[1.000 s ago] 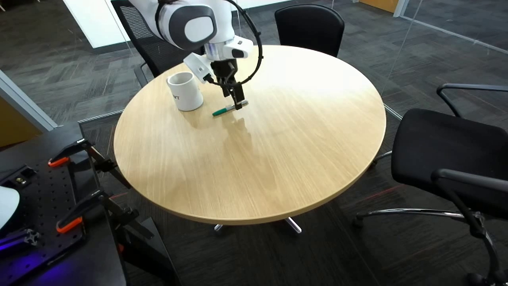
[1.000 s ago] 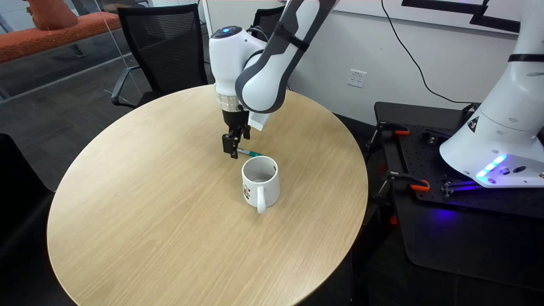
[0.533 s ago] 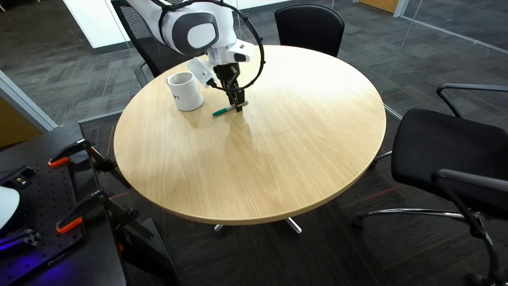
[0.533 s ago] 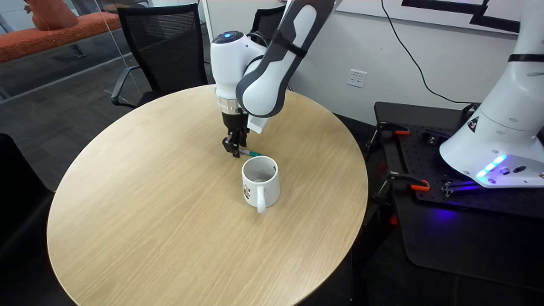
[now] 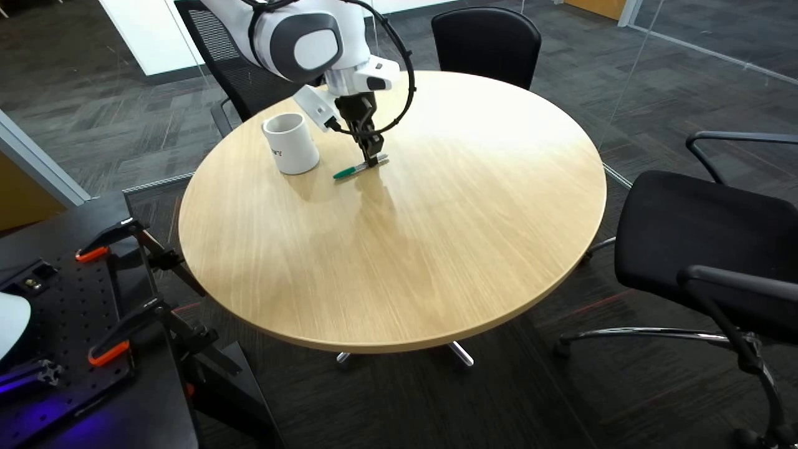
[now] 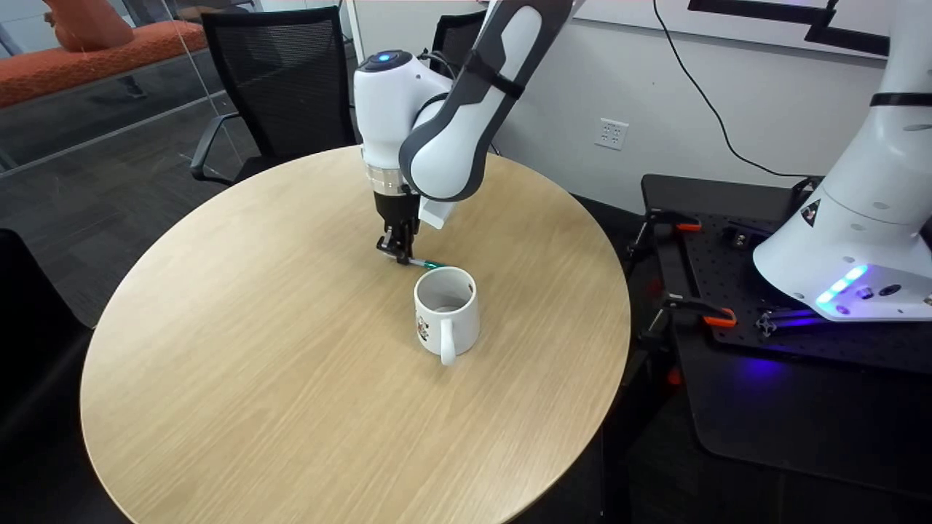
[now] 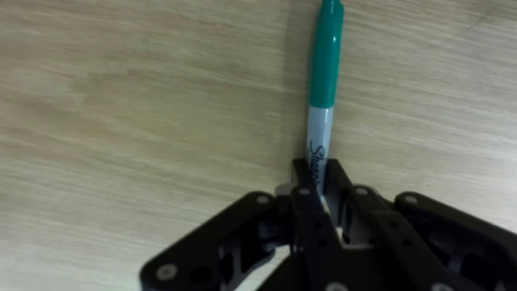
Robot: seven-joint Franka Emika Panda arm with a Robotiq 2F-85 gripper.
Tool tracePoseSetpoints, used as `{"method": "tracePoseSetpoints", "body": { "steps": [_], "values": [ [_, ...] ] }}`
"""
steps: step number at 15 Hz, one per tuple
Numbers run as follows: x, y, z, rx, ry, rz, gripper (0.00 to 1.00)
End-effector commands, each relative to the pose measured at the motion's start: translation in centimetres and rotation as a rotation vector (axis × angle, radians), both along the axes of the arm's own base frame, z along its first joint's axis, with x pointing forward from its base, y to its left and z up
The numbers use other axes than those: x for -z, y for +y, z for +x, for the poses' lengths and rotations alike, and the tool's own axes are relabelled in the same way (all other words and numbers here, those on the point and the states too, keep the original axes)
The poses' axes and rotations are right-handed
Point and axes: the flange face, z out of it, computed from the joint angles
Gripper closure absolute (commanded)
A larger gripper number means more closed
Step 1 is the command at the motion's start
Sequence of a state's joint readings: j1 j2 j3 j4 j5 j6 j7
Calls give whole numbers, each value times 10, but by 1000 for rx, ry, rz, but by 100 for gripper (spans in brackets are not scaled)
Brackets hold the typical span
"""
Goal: Put the pen in the mug
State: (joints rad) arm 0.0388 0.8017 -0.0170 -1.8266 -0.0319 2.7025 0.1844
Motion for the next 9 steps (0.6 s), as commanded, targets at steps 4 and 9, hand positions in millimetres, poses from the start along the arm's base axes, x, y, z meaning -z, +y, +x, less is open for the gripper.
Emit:
{"method": "tracePoseSetpoints", "body": {
  "steps": [4,9],
  "values": [
    [-63,16,-1,31,-12,-13,97],
    [-130,16,-13,20,38,-51,97]
  ]
}}
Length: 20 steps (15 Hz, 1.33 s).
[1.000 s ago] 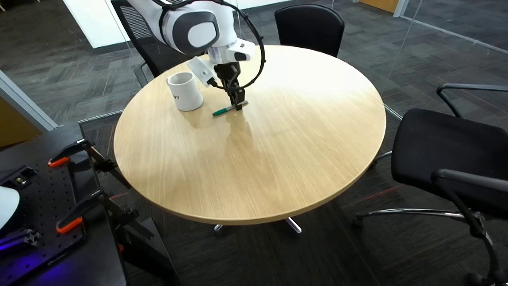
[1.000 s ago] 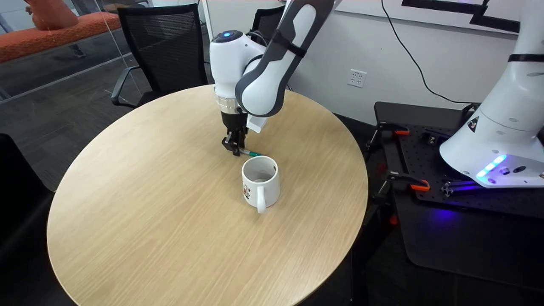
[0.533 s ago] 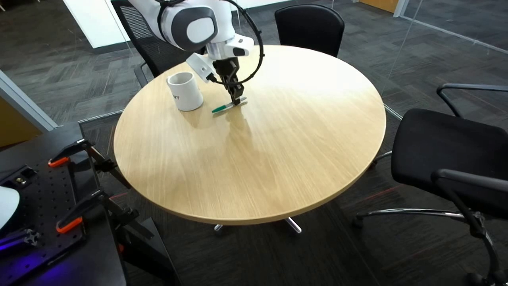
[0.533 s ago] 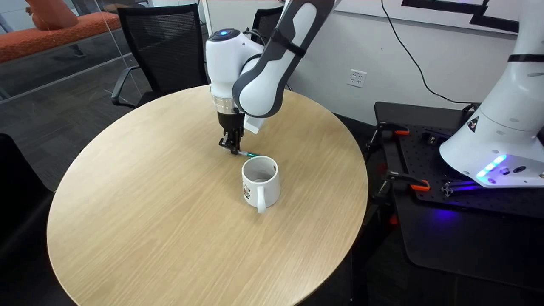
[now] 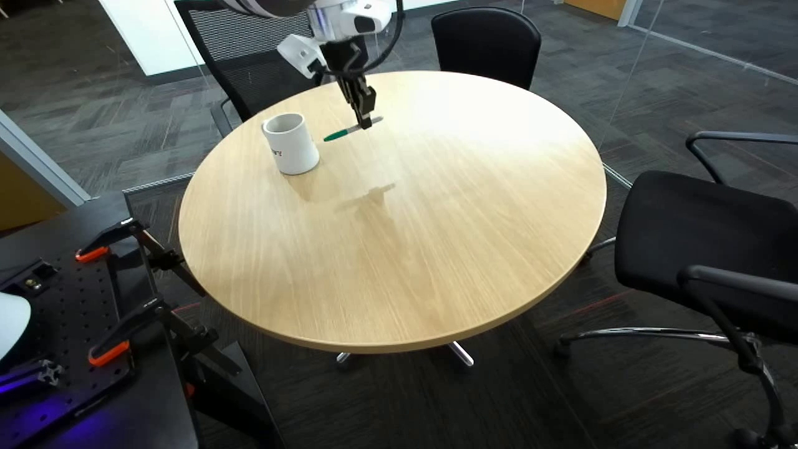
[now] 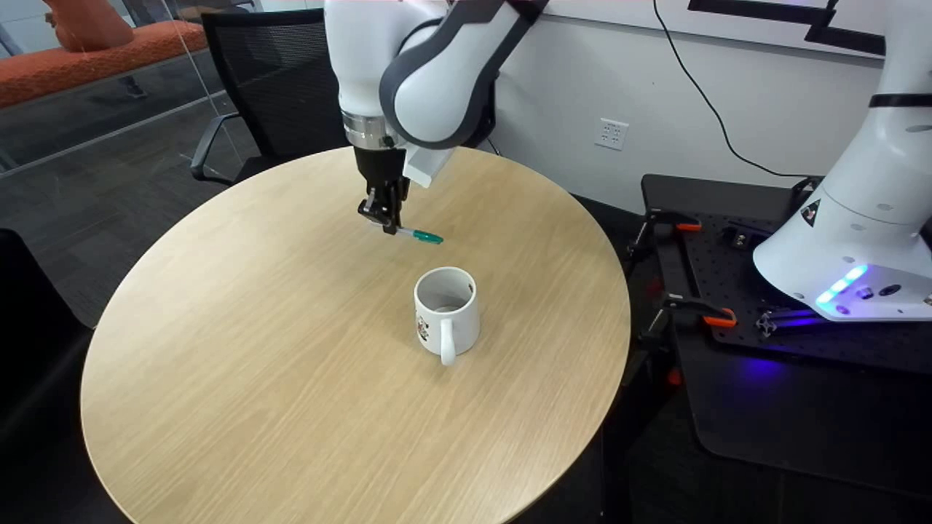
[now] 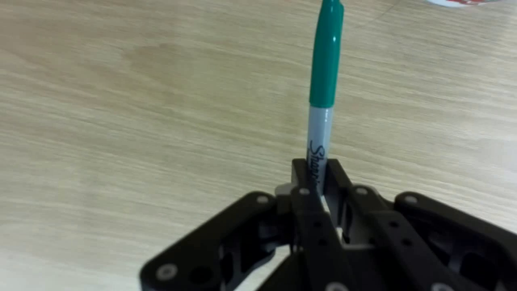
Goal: Put the pen in the mug
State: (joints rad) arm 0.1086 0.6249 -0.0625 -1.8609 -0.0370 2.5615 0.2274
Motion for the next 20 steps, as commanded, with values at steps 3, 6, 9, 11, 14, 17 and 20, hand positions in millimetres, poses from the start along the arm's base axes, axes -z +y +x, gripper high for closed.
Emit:
{"method": "tracePoseSetpoints", "body": {
  "steps": [3,6,9,11,14,17,20],
  "values": [
    [-76,-4,-34,-15,103,-24,97],
    [-104,-7,-51,-63,134,-50,97],
    [-120,-13,-65,-176,154,-76,97],
    [-127,-18,-73,-218,163,-72,97],
    [-120,-17,-63,-191,148,-68,87],
    [-119,-17,-66,-195,151,-67,97],
    [-122,-23,-60,-288,83,-53,97]
  ]
}}
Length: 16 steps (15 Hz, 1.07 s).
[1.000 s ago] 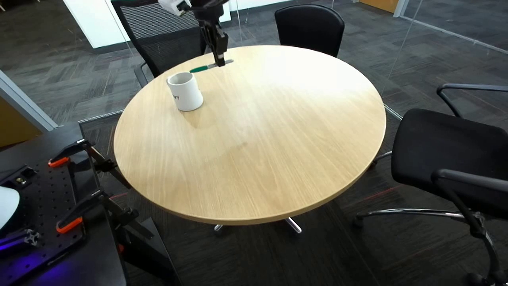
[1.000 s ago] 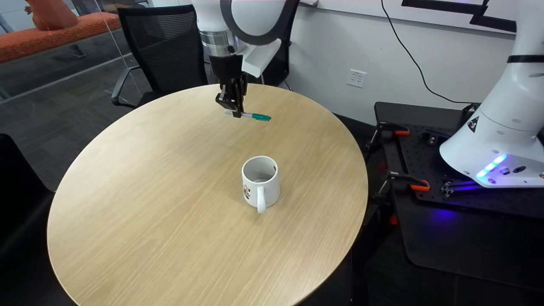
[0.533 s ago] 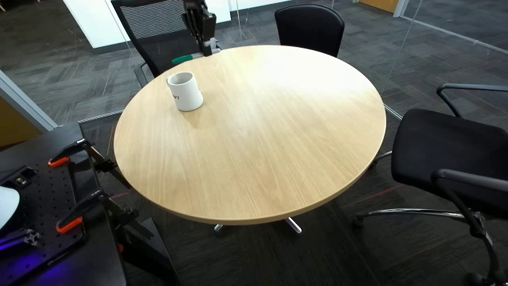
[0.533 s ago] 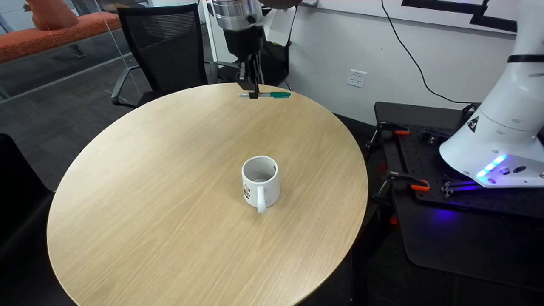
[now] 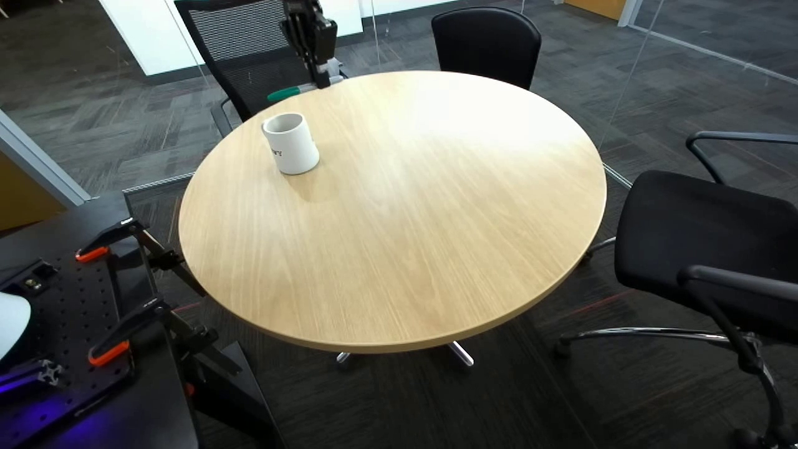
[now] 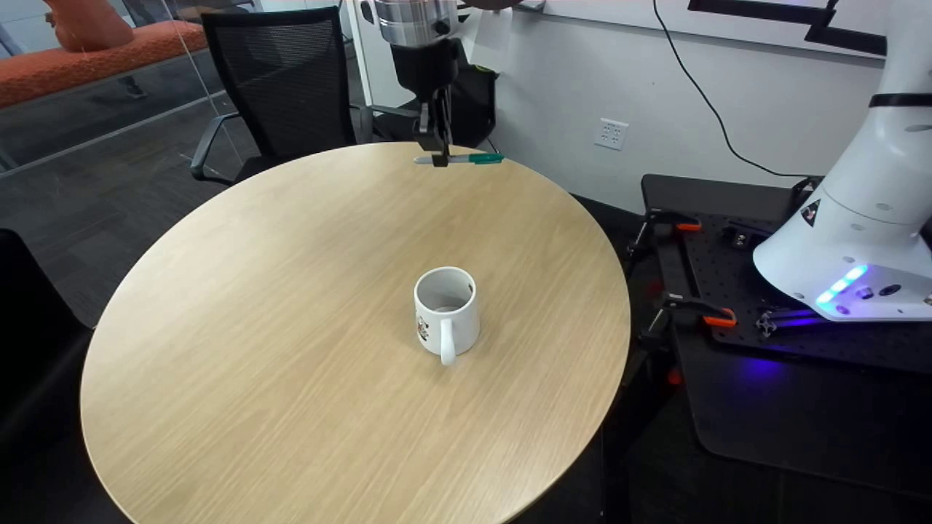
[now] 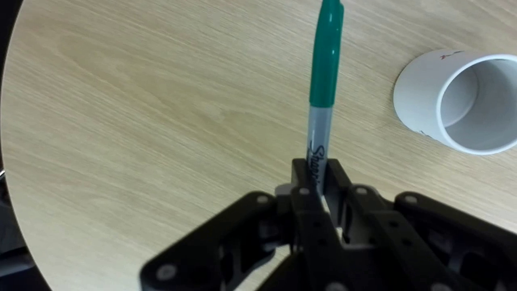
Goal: Put the pen in the mug
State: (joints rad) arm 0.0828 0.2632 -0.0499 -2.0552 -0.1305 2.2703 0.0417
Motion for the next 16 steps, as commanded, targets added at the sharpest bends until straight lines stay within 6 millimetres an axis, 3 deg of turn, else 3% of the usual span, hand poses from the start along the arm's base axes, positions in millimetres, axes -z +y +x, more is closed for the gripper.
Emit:
{"method": "tracePoseSetpoints", "body": {
  "steps": [1,6,16],
  "values": [
    [-6,-10,5,-106,-74,27,97],
    [-9,-30,10,-319,-199,108,97],
    [-3,-33,12,-800,-303,381,97]
  ]
}}
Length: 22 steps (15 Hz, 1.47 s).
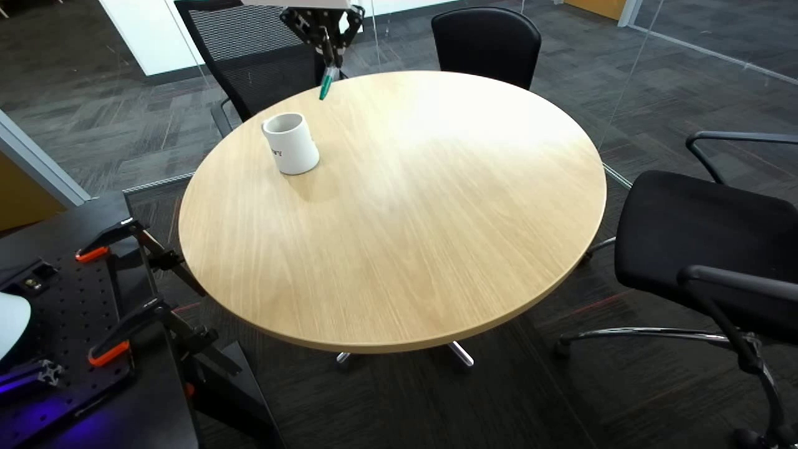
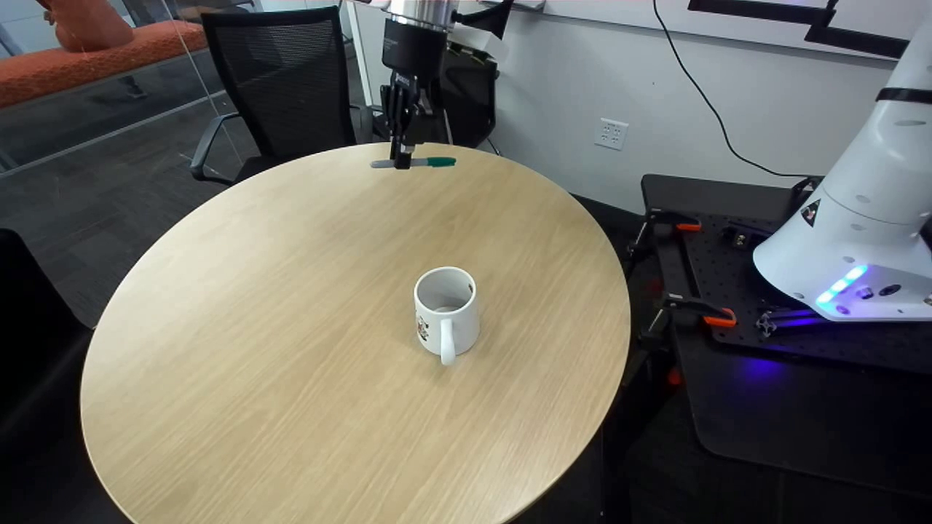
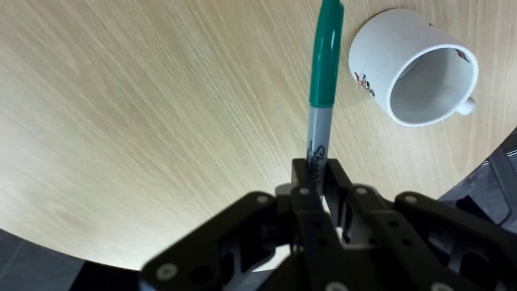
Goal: Put the pen in the mug
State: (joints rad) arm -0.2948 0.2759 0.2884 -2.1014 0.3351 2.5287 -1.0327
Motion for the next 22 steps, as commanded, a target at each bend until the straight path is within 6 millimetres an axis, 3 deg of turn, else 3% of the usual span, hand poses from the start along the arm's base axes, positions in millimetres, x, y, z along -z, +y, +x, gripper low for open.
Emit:
{"method": "tracePoseSetpoints", "body": {
  "steps": [1,8,18,22],
  "values": [
    [2,-6,0,-176,-38,85,97],
    [22,-11,-5,-473,-58,214,97],
    [28,41,14,-692,-141,334,97],
    [29,51,17,-834,-238,440,97]
  ]
}}
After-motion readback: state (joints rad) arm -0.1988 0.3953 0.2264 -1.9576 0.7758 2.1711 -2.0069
